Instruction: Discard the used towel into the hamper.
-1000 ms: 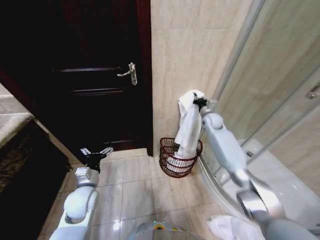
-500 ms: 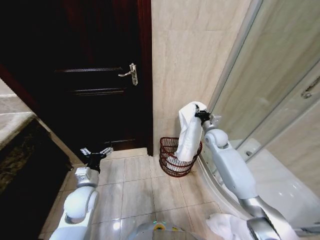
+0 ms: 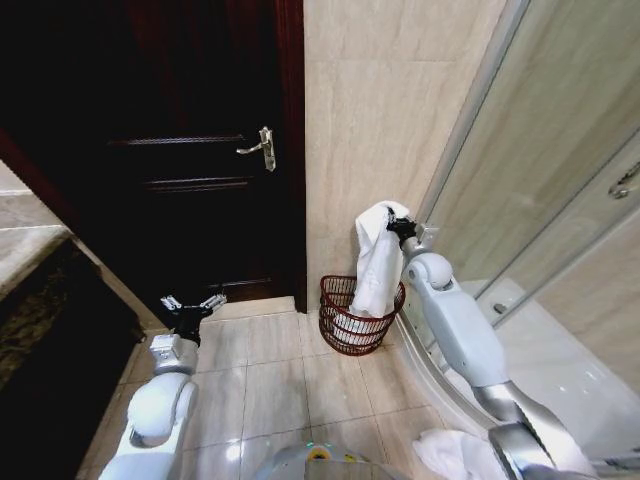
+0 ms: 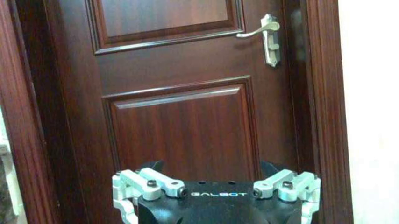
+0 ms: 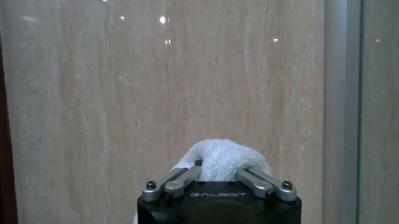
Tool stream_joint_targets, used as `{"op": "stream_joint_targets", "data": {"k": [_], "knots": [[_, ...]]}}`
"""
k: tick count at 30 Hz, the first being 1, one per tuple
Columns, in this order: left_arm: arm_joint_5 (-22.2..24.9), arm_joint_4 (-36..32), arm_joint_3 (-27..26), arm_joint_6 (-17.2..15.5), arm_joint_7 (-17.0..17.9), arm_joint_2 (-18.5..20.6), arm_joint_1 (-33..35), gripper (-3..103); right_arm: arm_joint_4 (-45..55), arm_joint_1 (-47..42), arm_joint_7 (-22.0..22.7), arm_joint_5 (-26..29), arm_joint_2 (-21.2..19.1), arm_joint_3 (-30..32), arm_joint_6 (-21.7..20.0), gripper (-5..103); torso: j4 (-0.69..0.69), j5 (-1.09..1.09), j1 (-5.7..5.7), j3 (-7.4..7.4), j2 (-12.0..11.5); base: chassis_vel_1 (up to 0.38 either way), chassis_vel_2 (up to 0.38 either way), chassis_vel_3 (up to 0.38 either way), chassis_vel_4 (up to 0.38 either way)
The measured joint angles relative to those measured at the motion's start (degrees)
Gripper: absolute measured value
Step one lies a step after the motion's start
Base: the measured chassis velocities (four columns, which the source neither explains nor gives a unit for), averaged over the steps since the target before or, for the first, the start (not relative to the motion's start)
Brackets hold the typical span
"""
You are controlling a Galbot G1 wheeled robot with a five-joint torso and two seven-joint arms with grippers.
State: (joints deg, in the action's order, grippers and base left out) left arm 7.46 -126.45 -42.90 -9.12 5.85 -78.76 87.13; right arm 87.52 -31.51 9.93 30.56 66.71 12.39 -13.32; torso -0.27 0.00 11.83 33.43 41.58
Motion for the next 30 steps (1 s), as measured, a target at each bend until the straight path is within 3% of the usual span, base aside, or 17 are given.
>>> {"op": "stream_joint_targets", "data": {"k": [30], "knots": [[0.00,0.00,0.00,0.00,0.00,0.00,-0.01,100,4.07,-3.32,-0.27,0.69,-1.74,0.73,-0.64,5,0.01,0.00,0.06,0.04,0.03,-0.051,0.054,0.056,-0.053]]}}
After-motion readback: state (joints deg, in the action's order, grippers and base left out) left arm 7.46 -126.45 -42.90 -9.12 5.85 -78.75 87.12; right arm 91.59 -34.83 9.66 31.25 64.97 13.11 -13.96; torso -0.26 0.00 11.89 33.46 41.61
